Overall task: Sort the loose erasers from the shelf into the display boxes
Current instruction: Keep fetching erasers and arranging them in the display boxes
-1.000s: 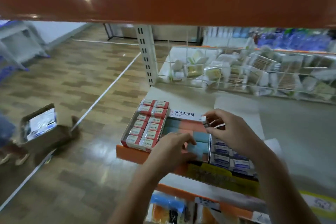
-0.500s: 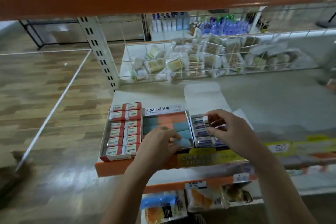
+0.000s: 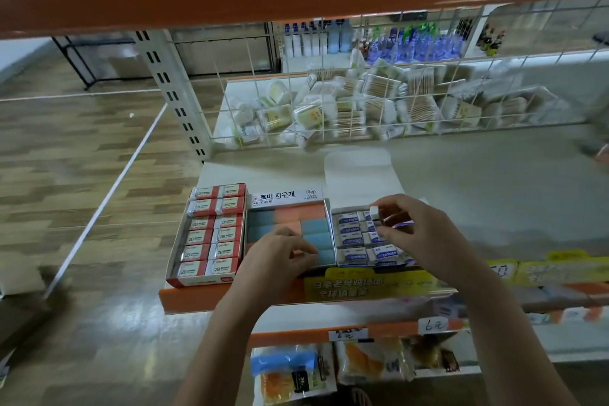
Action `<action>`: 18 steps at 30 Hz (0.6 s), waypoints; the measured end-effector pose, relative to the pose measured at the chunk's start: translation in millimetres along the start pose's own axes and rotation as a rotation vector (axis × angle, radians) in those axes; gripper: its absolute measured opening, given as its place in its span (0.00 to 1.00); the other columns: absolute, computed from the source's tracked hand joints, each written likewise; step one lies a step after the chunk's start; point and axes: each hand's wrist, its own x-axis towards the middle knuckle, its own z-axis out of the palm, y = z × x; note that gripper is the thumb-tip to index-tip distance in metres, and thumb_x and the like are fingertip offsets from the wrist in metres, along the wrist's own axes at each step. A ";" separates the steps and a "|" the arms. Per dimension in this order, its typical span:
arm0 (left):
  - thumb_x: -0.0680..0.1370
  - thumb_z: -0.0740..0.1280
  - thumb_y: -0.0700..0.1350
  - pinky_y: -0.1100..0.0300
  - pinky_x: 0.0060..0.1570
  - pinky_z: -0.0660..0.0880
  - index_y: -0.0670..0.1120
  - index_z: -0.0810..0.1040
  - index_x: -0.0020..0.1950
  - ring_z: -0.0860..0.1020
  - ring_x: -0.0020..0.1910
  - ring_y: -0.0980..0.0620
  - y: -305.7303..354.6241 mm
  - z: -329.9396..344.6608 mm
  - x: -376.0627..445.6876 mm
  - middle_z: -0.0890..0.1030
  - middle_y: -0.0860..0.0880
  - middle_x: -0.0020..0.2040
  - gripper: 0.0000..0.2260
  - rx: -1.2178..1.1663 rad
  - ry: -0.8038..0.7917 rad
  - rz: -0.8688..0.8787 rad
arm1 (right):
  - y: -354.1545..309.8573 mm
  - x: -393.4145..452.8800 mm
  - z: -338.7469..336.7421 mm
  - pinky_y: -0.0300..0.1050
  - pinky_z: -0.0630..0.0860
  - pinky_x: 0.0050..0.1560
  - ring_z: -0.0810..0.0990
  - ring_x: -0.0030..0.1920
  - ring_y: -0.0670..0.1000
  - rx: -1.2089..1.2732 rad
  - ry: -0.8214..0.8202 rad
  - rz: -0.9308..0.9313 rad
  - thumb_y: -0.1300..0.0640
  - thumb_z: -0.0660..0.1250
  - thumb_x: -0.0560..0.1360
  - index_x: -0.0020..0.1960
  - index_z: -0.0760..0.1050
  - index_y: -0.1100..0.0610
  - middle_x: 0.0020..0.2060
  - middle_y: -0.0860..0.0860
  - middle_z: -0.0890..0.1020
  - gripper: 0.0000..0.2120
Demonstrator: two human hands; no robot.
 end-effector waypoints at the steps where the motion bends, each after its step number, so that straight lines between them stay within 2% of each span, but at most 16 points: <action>1: 0.77 0.66 0.52 0.63 0.50 0.73 0.54 0.81 0.55 0.73 0.46 0.61 0.2 0.5 0.2 0.74 0.58 0.53 0.09 0.004 0.004 -0.005 | 1.3 0.0 -0.8 0.22 0.71 0.44 0.76 0.46 0.33 0.002 -0.005 0.004 0.63 0.69 0.73 0.46 0.70 0.39 0.41 0.39 0.78 0.18; 4: 0.77 0.65 0.53 0.59 0.50 0.75 0.53 0.81 0.54 0.74 0.46 0.60 2.8 2.9 0.3 0.75 0.58 0.52 0.10 0.037 0.041 -0.009 | 5.1 -2.3 -3.3 0.25 0.73 0.43 0.78 0.45 0.36 -0.010 -0.033 0.019 0.63 0.69 0.72 0.46 0.70 0.40 0.42 0.40 0.78 0.18; 6: 0.77 0.64 0.54 0.59 0.48 0.76 0.53 0.81 0.53 0.74 0.45 0.60 6.4 4.6 1.2 0.76 0.57 0.50 0.09 0.049 0.089 -0.005 | 8.6 -5.3 -4.8 0.30 0.75 0.46 0.79 0.46 0.41 -0.033 -0.058 0.032 0.63 0.69 0.72 0.49 0.72 0.44 0.44 0.42 0.78 0.15; 10: 0.77 0.56 0.60 0.66 0.38 0.71 0.53 0.78 0.47 0.73 0.39 0.61 19.4 8.8 7.1 0.73 0.61 0.39 0.15 0.059 0.159 -0.003 | 14.2 -13.4 -5.3 0.40 0.77 0.51 0.79 0.47 0.44 -0.096 -0.111 0.054 0.63 0.70 0.72 0.53 0.74 0.48 0.46 0.44 0.78 0.14; 13: 0.76 0.54 0.63 0.67 0.32 0.68 0.55 0.72 0.38 0.73 0.35 0.61 29.7 13.1 13.5 0.73 0.60 0.34 0.15 0.070 0.180 -0.043 | 16.3 -18.5 -5.0 0.39 0.77 0.51 0.78 0.47 0.43 -0.141 -0.134 0.044 0.62 0.70 0.72 0.52 0.73 0.45 0.45 0.43 0.78 0.15; 16: 0.77 0.57 0.62 0.58 0.38 0.77 0.54 0.73 0.39 0.75 0.36 0.59 35.3 17.1 18.5 0.76 0.57 0.36 0.15 0.093 0.151 -0.077 | 14.2 -19.9 -4.0 0.35 0.78 0.49 0.79 0.45 0.42 -0.119 -0.138 0.009 0.63 0.69 0.72 0.50 0.69 0.39 0.43 0.43 0.78 0.20; 18: 0.78 0.58 0.60 0.57 0.40 0.78 0.53 0.74 0.40 0.75 0.36 0.58 36.9 17.7 19.6 0.76 0.57 0.36 0.14 0.088 0.151 -0.088 | 12.5 -19.6 -2.1 0.35 0.78 0.48 0.79 0.45 0.41 -0.114 -0.136 -0.015 0.63 0.69 0.72 0.47 0.67 0.36 0.43 0.41 0.77 0.22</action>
